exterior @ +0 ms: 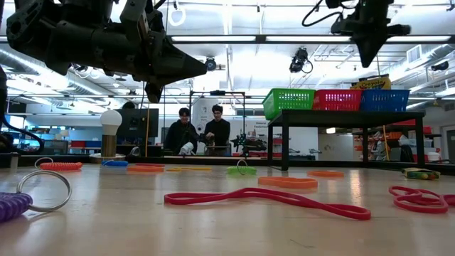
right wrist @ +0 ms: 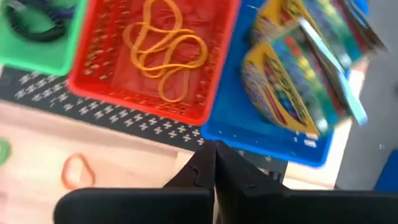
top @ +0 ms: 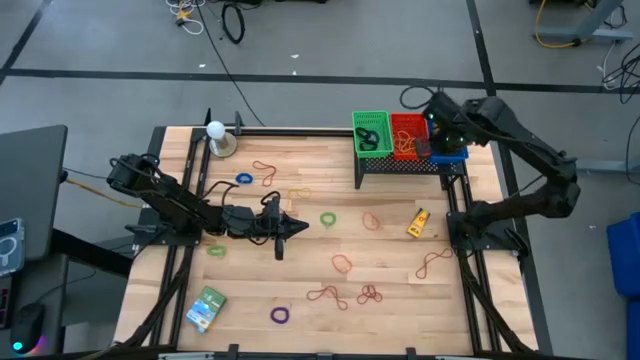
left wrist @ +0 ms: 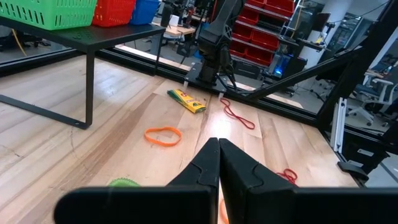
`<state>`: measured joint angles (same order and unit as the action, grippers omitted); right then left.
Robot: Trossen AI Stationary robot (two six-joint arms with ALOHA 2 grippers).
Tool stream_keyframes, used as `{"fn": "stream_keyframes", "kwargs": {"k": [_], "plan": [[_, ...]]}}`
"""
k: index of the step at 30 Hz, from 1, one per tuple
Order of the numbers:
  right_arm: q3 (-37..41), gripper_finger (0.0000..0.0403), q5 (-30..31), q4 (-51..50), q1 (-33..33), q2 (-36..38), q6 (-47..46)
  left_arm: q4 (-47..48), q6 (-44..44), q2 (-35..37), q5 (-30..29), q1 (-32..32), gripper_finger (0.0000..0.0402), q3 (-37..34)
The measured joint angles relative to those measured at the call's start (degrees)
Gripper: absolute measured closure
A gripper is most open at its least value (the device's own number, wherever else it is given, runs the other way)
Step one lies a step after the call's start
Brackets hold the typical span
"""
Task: Pick & Place Office Desk Supplies
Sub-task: Put the large crayon box into the blue bin
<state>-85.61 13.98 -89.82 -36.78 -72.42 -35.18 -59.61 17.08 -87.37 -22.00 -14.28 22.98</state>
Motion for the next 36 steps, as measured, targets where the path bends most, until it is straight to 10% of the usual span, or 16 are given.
{"fn": "stream_keyframes", "kwargs": {"k": [14,36], "plan": [[18.1,0.0397,19.6,-0.3,9.7,12.7,-34.0,0.0,0.5,0.0,3.8,0.1,0.0395,0.0],[26.0,0.0397,32.6,11.6,3.8,12.4,-37.3,0.0,0.5,0.0,4.0,0.0,0.0395,0.0]]}}
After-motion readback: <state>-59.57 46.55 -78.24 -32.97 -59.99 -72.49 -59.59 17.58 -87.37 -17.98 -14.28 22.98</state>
